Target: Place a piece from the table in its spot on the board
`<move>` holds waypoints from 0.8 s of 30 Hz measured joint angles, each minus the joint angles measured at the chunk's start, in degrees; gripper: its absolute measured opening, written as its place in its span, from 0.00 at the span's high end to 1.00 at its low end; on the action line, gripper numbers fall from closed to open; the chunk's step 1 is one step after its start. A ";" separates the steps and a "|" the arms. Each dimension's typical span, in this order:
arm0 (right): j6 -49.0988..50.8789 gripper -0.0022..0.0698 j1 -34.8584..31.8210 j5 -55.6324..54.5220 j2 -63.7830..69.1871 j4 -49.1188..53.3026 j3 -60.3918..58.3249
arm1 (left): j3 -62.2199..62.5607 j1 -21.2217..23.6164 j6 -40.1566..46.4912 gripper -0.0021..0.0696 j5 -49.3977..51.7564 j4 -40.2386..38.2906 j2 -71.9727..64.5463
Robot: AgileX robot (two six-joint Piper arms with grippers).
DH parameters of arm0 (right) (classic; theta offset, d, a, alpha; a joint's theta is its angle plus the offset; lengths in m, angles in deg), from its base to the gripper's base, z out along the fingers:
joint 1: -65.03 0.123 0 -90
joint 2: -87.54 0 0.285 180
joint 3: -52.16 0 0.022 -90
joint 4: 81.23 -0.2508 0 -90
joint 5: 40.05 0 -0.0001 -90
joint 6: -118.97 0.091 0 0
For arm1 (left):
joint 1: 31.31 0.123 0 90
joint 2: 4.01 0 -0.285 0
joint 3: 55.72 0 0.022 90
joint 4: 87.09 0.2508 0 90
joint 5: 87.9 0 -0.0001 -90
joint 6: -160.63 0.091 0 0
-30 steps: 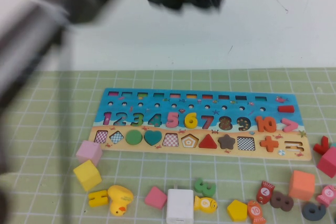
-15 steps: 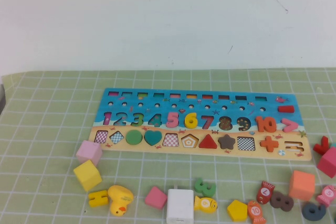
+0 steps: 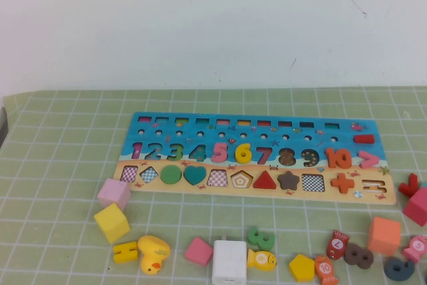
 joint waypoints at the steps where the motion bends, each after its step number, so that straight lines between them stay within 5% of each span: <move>1: 0.00 0.97 0.00 0.00 0.00 0.00 0.00 | -6.69 0.61 -2.32 0.97 -3.82 1.53 2.93; 6: 0.00 0.97 0.00 0.00 0.00 0.00 0.00 | -38.30 5.38 -16.02 0.97 -24.90 8.39 15.31; 14: 0.00 0.97 0.00 0.00 0.00 0.00 0.00 | -75.57 21.32 -35.11 0.97 -61.64 18.34 28.86; 24: 0.98 0.97 0.00 0.00 0.00 0.00 0.00 | -94.30 33.57 -50.89 0.97 -68.69 19.30 41.60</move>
